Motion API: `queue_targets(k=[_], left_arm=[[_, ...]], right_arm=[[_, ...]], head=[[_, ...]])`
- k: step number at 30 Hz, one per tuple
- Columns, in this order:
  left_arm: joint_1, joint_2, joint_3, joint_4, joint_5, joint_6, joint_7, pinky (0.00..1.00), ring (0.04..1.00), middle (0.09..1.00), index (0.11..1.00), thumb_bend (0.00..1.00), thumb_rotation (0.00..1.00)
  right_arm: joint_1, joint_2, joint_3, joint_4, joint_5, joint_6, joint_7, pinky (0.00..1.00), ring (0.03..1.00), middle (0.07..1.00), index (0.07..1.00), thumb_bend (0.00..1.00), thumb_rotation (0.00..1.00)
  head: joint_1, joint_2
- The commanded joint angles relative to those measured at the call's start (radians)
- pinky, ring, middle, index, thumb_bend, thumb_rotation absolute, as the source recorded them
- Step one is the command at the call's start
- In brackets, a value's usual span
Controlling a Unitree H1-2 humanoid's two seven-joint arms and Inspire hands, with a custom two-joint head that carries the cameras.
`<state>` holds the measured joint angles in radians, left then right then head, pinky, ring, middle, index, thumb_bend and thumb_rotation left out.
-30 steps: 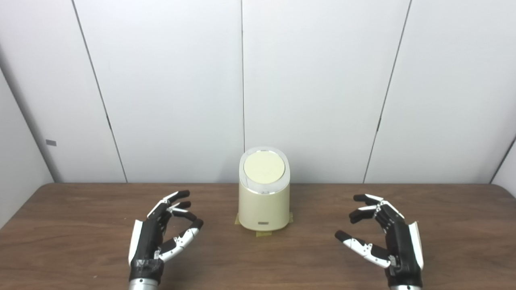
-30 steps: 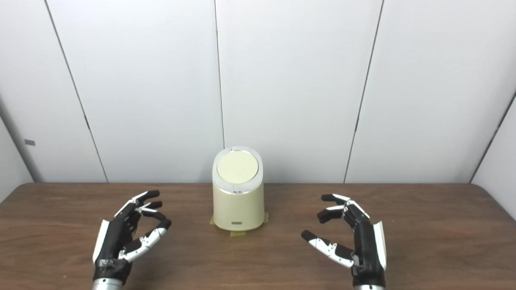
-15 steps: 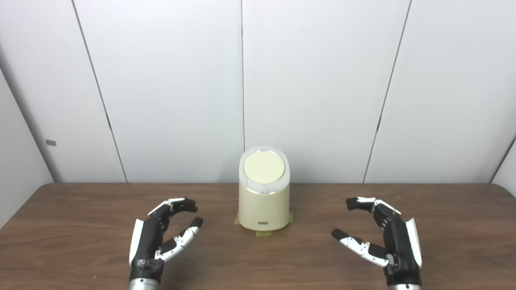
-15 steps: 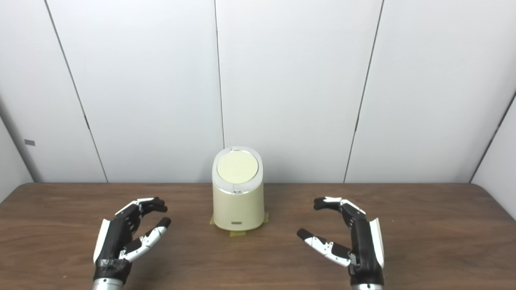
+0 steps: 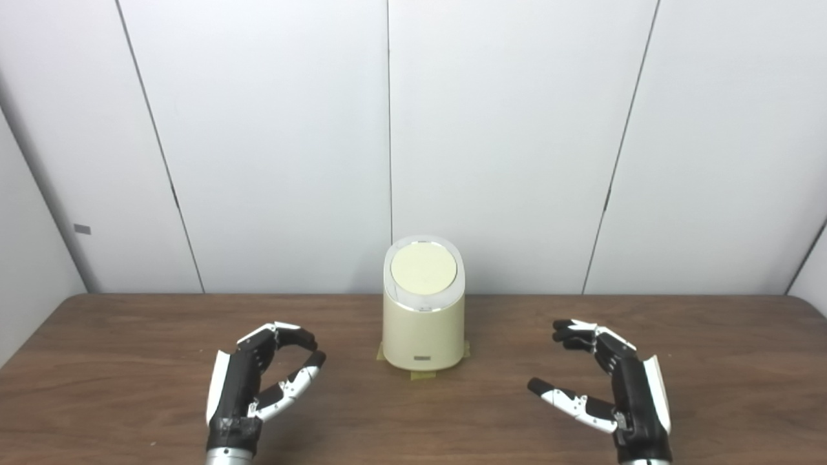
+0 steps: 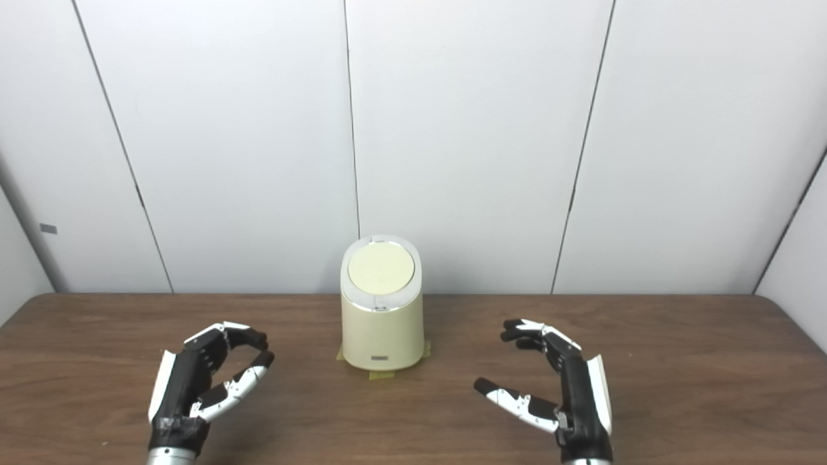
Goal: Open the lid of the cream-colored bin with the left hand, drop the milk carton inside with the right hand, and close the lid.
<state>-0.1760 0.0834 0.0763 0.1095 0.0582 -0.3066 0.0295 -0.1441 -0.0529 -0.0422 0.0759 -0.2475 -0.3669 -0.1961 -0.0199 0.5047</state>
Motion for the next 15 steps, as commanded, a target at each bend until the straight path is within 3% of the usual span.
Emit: queue_targets(k=[1, 3, 4, 5, 8, 12, 14, 15], left_arm=[[-0.041, 0.006, -0.005, -0.02, 0.014, -0.034, 0.008, 0.66, 0.449, 0.532, 0.718, 0.49, 0.0], [-0.041, 0.01, -0.01, -0.021, 0.099, -0.032, 0.045, 0.59, 0.46, 0.506, 0.692, 0.5, 0.0], [-0.041, 0.009, -0.01, -0.023, 0.114, -0.028, 0.052, 0.48, 0.453, 0.536, 0.668, 0.48, 0.0], [-0.041, 0.008, -0.011, -0.025, 0.119, -0.025, 0.054, 0.43, 0.496, 0.63, 0.653, 0.44, 0.0], [-0.04, 0.004, -0.009, -0.028, 0.103, -0.012, 0.051, 0.39, 0.55, 0.745, 0.642, 0.41, 0.0], [-0.04, 0.001, -0.003, -0.032, 0.029, 0.005, 0.024, 0.41, 0.467, 0.688, 0.709, 0.42, 0.0], [-0.04, 0.008, -0.007, -0.029, 0.035, -0.007, 0.024, 0.39, 0.448, 0.577, 0.7, 0.45, 0.0], [-0.041, 0.013, -0.011, -0.026, 0.05, -0.02, 0.028, 0.41, 0.448, 0.53, 0.665, 0.46, 0.0]], right_arm=[[-0.041, -0.005, -0.005, -0.002, 0.012, -0.068, -0.014, 0.72, 0.462, 0.711, 0.776, 0.51, 0.0], [-0.044, -0.004, -0.008, 0.005, 0.014, -0.074, -0.016, 0.75, 0.46, 0.733, 0.777, 0.51, 0.0], [-0.043, -0.003, -0.006, -0.002, 0.014, -0.069, -0.012, 0.56, 0.47, 0.752, 0.764, 0.49, 0.0], [-0.042, -0.003, -0.006, -0.008, 0.015, -0.065, -0.009, 0.5, 0.471, 0.782, 0.745, 0.48, 0.0], [-0.036, 0.0, 0.002, -0.05, 0.009, -0.04, 0.002, 0.44, 0.472, 0.822, 0.691, 0.48, 0.0], [-0.032, 0.006, 0.004, -0.068, 0.025, -0.03, 0.01, 0.38, 0.525, 0.8, 0.668, 0.46, 0.0], [-0.033, 0.007, 0.004, -0.066, 0.052, -0.035, 0.016, 0.37, 0.503, 0.739, 0.662, 0.47, 0.0], [-0.033, 0.005, 0.006, -0.064, 0.063, -0.041, 0.021, 0.42, 0.477, 0.686, 0.657, 0.47, 0.0]], head=[[0.001, 0.001], [0.002, 0.001], [0.002, 0.001], [0.002, 0.001], [0.002, 0.002], [0.001, 0.003], [0.001, 0.004], [0.001, 0.004]])
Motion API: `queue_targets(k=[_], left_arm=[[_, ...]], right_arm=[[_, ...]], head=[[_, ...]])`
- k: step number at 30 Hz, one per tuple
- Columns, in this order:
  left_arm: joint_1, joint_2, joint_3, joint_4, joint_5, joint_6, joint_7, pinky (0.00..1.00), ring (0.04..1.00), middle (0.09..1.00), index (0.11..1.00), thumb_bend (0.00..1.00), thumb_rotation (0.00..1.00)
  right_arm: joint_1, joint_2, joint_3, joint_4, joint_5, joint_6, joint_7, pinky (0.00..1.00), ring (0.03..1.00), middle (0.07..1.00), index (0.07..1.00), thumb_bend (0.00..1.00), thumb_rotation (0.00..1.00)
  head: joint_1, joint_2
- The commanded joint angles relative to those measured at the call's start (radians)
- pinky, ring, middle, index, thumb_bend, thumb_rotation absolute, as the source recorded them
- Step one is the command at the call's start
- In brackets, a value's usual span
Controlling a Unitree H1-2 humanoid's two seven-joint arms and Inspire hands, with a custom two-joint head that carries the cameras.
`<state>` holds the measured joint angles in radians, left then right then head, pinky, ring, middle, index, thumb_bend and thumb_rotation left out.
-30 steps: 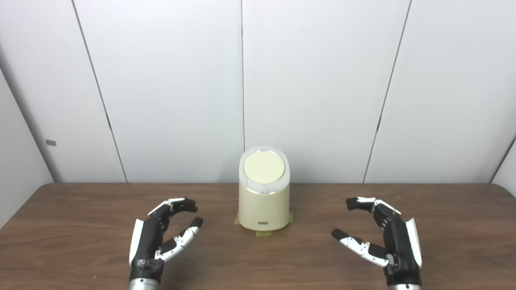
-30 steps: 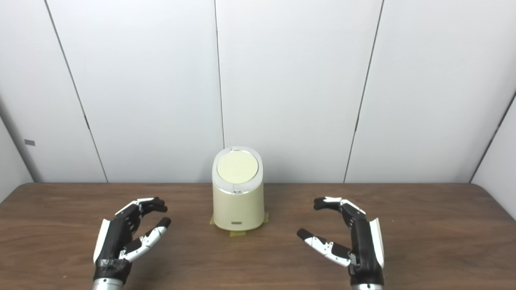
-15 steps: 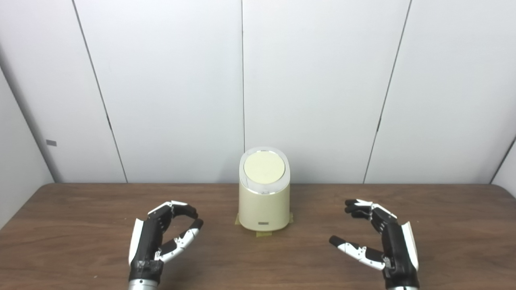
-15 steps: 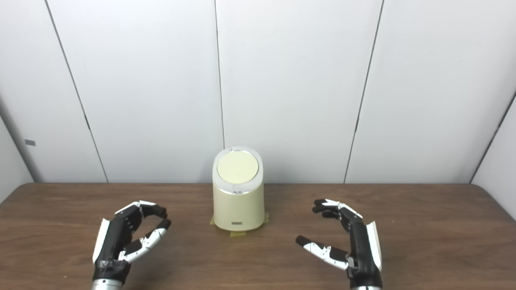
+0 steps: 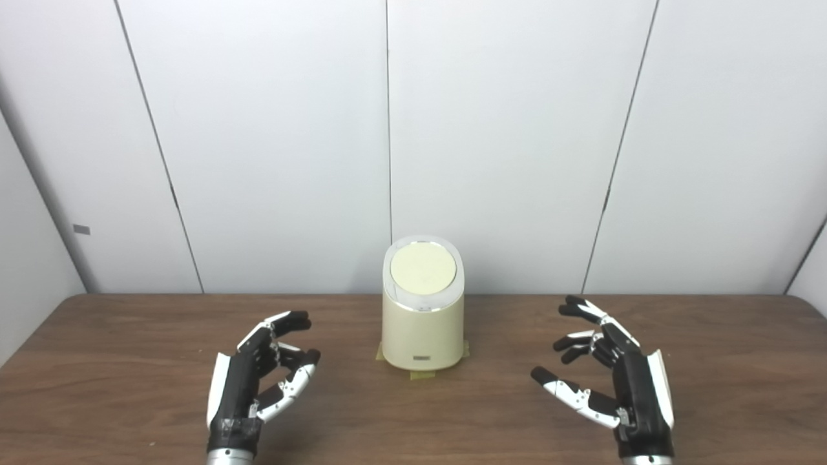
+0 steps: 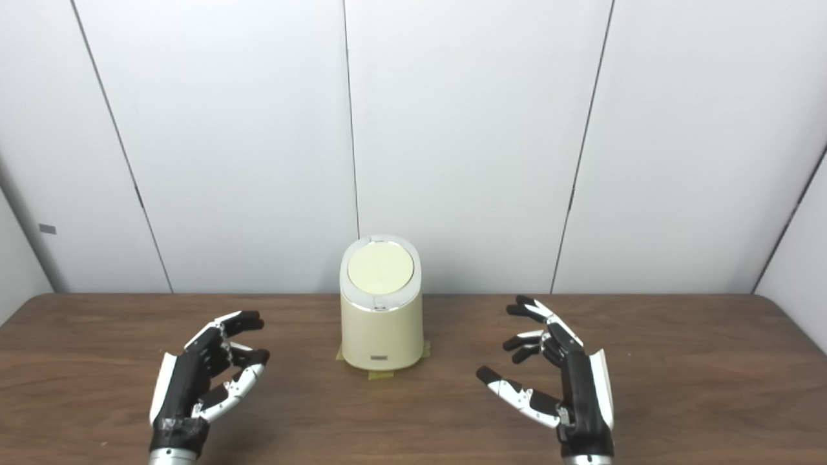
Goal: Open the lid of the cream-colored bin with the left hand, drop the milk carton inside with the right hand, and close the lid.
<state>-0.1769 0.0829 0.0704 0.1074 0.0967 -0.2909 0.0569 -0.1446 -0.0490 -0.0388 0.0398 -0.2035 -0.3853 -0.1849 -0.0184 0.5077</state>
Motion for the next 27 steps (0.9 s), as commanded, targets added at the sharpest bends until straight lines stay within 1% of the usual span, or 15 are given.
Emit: queue_targets(k=[1, 3, 4, 6, 7, 8, 9, 11, 12, 14, 15, 18, 21, 24, 27], left_arm=[[-0.041, 0.018, -0.008, -0.02, 0.016, -0.048, -0.001, 0.42, 0.444, 0.495, 0.61, 0.48, 0.0], [-0.042, 0.02, -0.011, -0.017, 0.007, -0.057, -0.005, 0.42, 0.448, 0.478, 0.536, 0.5, 0.0], [-0.042, 0.019, -0.013, -0.019, 0.013, -0.054, -0.002, 0.44, 0.466, 0.484, 0.504, 0.5, 0.0], [-0.042, 0.018, -0.014, -0.021, 0.029, -0.055, 0.006, 0.53, 0.513, 0.491, 0.471, 0.5, 0.0], [-0.043, 0.018, -0.015, -0.019, 0.034, -0.06, 0.006, 0.53, 0.516, 0.494, 0.467, 0.5, 0.0], [-0.043, 0.019, -0.015, -0.017, 0.029, -0.06, 0.003, 0.52, 0.494, 0.496, 0.48, 0.5, 0.0], [-0.042, 0.018, -0.014, -0.019, 0.014, -0.051, -0.004, 0.5, 0.465, 0.498, 0.5, 0.5, 0.0], [-0.04, 0.017, -0.013, -0.024, -0.015, -0.034, -0.019, 0.49, 0.445, 0.497, 0.518, 0.5, 0.0], [-0.04, 0.018, -0.013, -0.028, -0.025, -0.025, -0.026, 0.39, 0.428, 0.508, 0.556, 0.48, 0.0], [-0.038, 0.019, -0.013, -0.035, -0.033, -0.015, -0.032, 0.34, 0.439, 0.54, 0.513, 0.47, 0.0], [-0.037, 0.019, -0.013, -0.037, -0.033, -0.012, -0.032, 0.33, 0.43, 0.516, 0.54, 0.47, 0.0], [-0.038, 0.02, -0.013, -0.038, -0.053, -0.005, -0.042, 0.32, 0.426, 0.496, 0.55, 0.47, 0.0], [-0.041, 0.026, -0.017, -0.034, -0.046, -0.019, -0.045, 0.32, 0.434, 0.498, 0.535, 0.47, 0.0], [-0.043, 0.033, -0.024, -0.028, 0.0, -0.035, -0.029, 0.38, 0.471, 0.497, 0.49, 0.48, 0.0], [-0.039, 0.03, -0.023, -0.038, -0.033, -0.01, -0.044, 0.38, 0.438, 0.504, 0.54, 0.47, 0.0]], right_arm=[[-0.032, 0.0, 0.004, -0.03, 0.025, -0.025, 0.013, 0.43, 0.451, 0.62, 0.647, 0.49, 0.0], [-0.031, 0.002, 0.005, -0.044, 0.042, -0.009, 0.024, 0.41, 0.433, 0.533, 0.595, 0.5, 0.0], [-0.03, 0.004, 0.004, -0.052, 0.055, 0.004, 0.03, 0.4, 0.422, 0.508, 0.575, 0.5, 0.0], [-0.028, 0.009, 0.003, -0.066, 0.06, 0.023, 0.034, 0.37, 0.417, 0.506, 0.555, 0.5, 0.0], [-0.027, 0.008, 0.004, -0.071, 0.049, 0.029, 0.034, 0.36, 0.431, 0.51, 0.527, 0.5, 0.0], [-0.027, 0.006, 0.006, -0.077, 0.028, 0.038, 0.033, 0.42, 0.46, 0.514, 0.485, 0.5, 0.0], [-0.026, 0.004, 0.008, -0.081, 0.015, 0.045, 0.033, 0.49, 0.458, 0.51, 0.484, 0.51, 0.0], [-0.025, 0.004, 0.008, -0.086, 0.006, 0.054, 0.032, 0.51, 0.454, 0.512, 0.484, 0.51, 0.0], [-0.025, 0.006, 0.007, -0.086, 0.008, 0.054, 0.031, 0.41, 0.477, 0.549, 0.486, 0.5, 0.0], [-0.025, 0.006, 0.006, -0.083, 0.026, 0.051, 0.035, 0.36, 0.477, 0.581, 0.485, 0.49, 0.0], [-0.025, 0.005, 0.006, -0.081, 0.037, 0.049, 0.04, 0.36, 0.448, 0.544, 0.519, 0.49, 0.0], [-0.025, 0.006, 0.004, -0.083, 0.073, 0.048, 0.051, 0.35, 0.417, 0.497, 0.553, 0.49, 0.0], [-0.027, 0.007, 0.002, -0.085, 0.07, 0.041, 0.047, 0.31, 0.401, 0.481, 0.54, 0.5, 0.0], [-0.027, 0.007, 0.006, -0.106, 0.043, 0.077, 0.048, 0.42, 0.467, 0.523, 0.46, 0.51, 0.0], [-0.023, 0.012, 0.006, -0.115, 0.044, 0.093, 0.048, 0.44, 0.461, 0.542, 0.45, 0.51, 0.0]], head=[[0.0, 0.001], [0.0, 0.001], [0.0, 0.001], [-0.001, 0.001], [-0.001, 0.001], [-0.001, 0.001], [-0.001, 0.001], [-0.001, 0.002], [-0.001, 0.002], [-0.001, 0.002], [-0.001, 0.002], [-0.001, 0.002], [-0.001, 0.002], [-0.001, 0.002], [-0.003, 0.004]])
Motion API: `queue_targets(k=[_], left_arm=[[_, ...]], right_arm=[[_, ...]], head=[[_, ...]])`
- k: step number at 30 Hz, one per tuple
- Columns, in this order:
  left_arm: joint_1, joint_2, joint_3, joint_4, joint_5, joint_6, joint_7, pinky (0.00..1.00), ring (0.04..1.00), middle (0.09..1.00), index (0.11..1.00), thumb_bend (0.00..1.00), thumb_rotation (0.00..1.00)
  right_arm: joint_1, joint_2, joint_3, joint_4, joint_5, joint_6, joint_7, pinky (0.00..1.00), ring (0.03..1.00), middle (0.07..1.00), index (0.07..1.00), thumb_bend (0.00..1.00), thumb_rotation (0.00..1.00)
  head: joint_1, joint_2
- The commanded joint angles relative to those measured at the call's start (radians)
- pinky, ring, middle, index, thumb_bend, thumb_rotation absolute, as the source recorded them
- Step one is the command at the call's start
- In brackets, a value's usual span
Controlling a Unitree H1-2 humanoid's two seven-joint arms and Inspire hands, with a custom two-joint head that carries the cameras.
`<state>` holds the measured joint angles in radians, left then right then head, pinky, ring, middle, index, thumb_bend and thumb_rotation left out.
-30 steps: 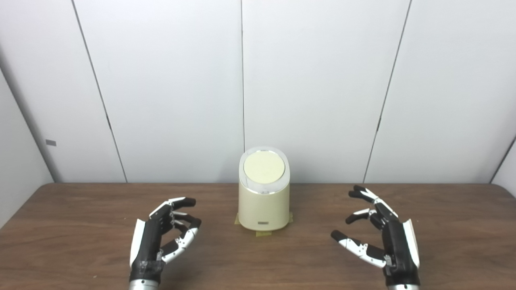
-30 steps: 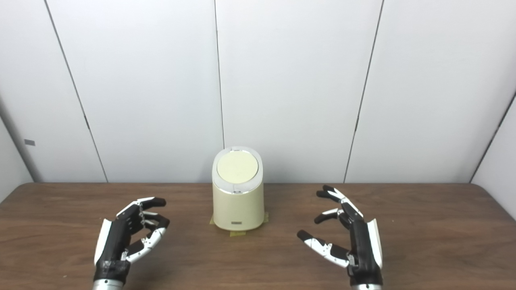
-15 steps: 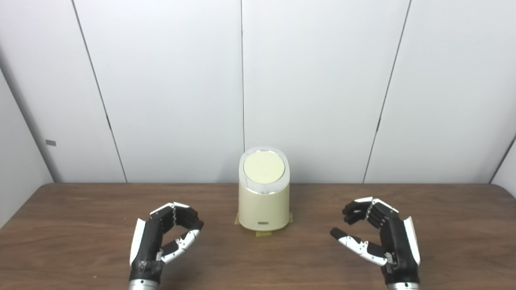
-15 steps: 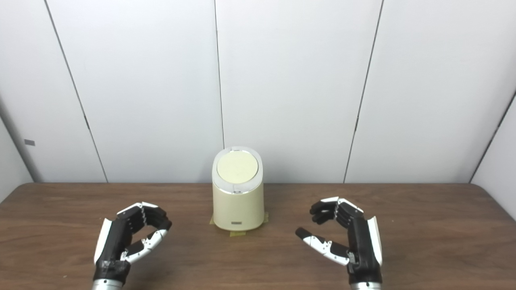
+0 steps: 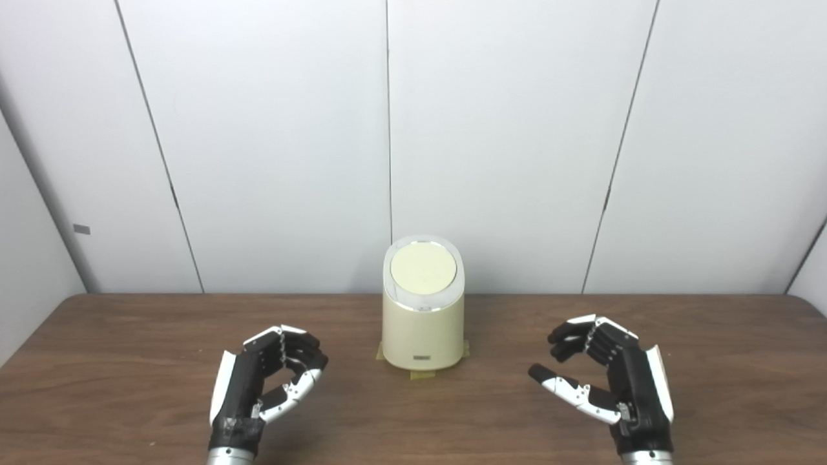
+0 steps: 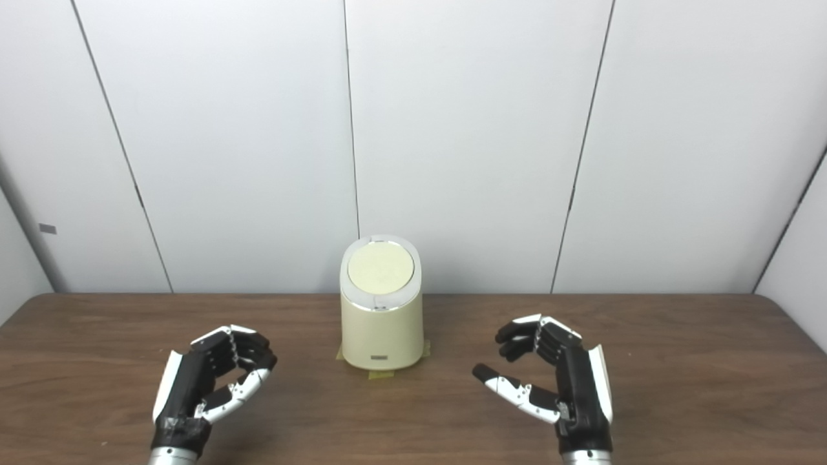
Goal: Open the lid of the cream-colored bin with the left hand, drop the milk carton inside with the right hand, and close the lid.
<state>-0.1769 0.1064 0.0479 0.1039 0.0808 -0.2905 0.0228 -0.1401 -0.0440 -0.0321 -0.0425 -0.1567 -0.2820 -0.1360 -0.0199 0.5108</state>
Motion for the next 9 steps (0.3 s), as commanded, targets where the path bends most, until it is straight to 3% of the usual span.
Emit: queue_targets(k=[1, 3, 6, 7, 9], left_arm=[[-0.039, 0.008, -0.001, -0.035, -0.032, -0.009, -0.017, 0.36, 0.43, 0.506, 0.56, 0.47, 0.0], [-0.038, 0.006, 0.001, -0.039, -0.042, -0.008, -0.02, 0.33, 0.442, 0.538, 0.511, 0.47, 0.0], [-0.04, 0.005, 0.002, -0.029, -0.012, -0.039, -0.005, 0.35, 0.444, 0.493, 0.529, 0.47, 0.0], [-0.042, 0.006, 0.002, -0.023, 0.006, -0.052, 0.003, 0.42, 0.462, 0.487, 0.509, 0.49, 0.0], [-0.045, 0.006, 0.003, -0.012, 0.027, -0.065, 0.014, 0.51, 0.502, 0.499, 0.471, 0.5, 0.0]], right_arm=[[-0.027, 0.006, -0.001, -0.027, 0.0, -0.017, -0.002, 0.45, 0.443, 0.52, 0.484, 0.51, 0.0], [-0.026, 0.007, -0.004, -0.022, 0.023, -0.017, 0.003, 0.4, 0.406, 0.485, 0.546, 0.51, 0.0], [-0.027, 0.008, -0.005, -0.021, 0.038, -0.03, 0.005, 0.3, 0.379, 0.477, 0.554, 0.51, 0.0], [-0.027, 0.006, -0.004, -0.022, 0.015, -0.03, -0.003, 0.3, 0.384, 0.476, 0.543, 0.51, 0.0], [-0.029, 0.007, -0.003, -0.027, -0.011, -0.018, -0.008, 0.4, 0.454, 0.514, 0.473, 0.51, 0.0]], head=[[-0.001, 0.001], [-0.001, 0.001], [-0.001, 0.001], [-0.001, 0.001], [-0.001, 0.001]])
